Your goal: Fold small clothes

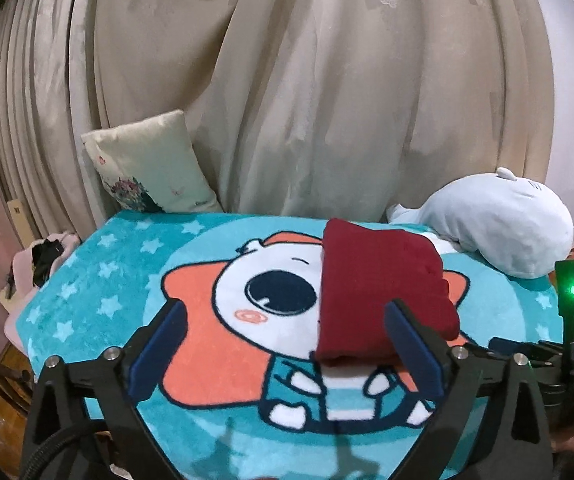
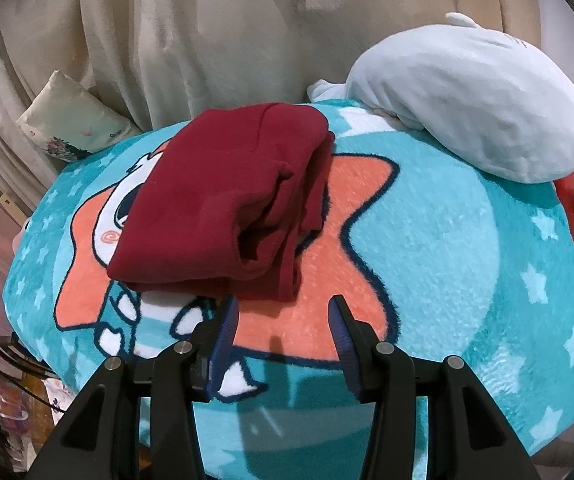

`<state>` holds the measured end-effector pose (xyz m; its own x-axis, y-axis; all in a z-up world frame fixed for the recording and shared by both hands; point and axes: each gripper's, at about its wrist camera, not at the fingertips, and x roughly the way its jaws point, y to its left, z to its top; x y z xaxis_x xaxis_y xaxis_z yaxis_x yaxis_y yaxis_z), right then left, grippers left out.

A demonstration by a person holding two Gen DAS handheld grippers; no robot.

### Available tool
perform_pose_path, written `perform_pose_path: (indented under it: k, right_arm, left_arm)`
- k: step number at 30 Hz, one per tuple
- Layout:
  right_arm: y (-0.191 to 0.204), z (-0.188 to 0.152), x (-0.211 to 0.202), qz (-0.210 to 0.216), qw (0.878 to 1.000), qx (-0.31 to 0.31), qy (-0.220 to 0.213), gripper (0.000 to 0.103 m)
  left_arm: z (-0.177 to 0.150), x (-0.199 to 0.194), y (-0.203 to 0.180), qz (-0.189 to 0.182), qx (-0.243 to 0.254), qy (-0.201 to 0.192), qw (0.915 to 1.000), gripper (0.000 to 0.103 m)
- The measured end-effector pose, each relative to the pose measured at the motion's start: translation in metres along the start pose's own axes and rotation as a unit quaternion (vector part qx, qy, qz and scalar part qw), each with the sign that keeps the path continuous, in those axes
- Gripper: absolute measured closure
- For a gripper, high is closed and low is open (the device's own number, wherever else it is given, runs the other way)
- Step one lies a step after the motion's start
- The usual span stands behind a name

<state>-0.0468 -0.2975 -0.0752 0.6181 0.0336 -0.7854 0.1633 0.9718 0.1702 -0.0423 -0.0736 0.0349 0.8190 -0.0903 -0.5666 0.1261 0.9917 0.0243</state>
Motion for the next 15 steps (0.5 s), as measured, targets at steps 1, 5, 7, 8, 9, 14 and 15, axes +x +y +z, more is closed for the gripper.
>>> perform_pose_path:
  k: [1,5,7,8,9,14,15]
  right_arm:
    - [0.002,0.0,-0.001,0.0,1.0,-0.002,-0.001,0.053]
    - [0.006,-0.001,-0.002,0.001,1.0,-0.008,-0.004,0.052]
    - [0.007,-0.001,-0.002,0.0,1.0,-0.006,-0.002,0.052]
    - [0.007,-0.001,-0.002,-0.001,1.0,-0.006,-0.002,0.052]
    - [0.007,-0.001,-0.002,-0.002,1.0,-0.005,-0.001,0.052]
    - [0.004,-0.005,0.0,-0.009,1.0,0.004,0.005,0.052]
    - [0.003,-0.005,0.0,-0.011,1.0,0.005,0.006,0.052]
  left_arm:
    - [-0.002,0.001,0.0,0.001,0.001,0.006,1.0,0.004]
    - [-0.008,0.007,-0.003,-0.002,0.012,0.03,0.9995,0.004]
    - [-0.011,0.011,-0.003,0.005,0.015,0.042,0.999,0.004]
    - [-0.014,0.015,-0.003,0.009,0.018,0.054,0.9983,0.004]
    - [-0.015,0.019,-0.003,0.01,0.02,0.065,0.9976,0.004]
    - [-0.026,0.032,-0.002,-0.006,0.016,0.11,0.9938,0.004]
    - [-0.027,0.033,-0.002,-0.008,0.016,0.112,0.9935,0.004]
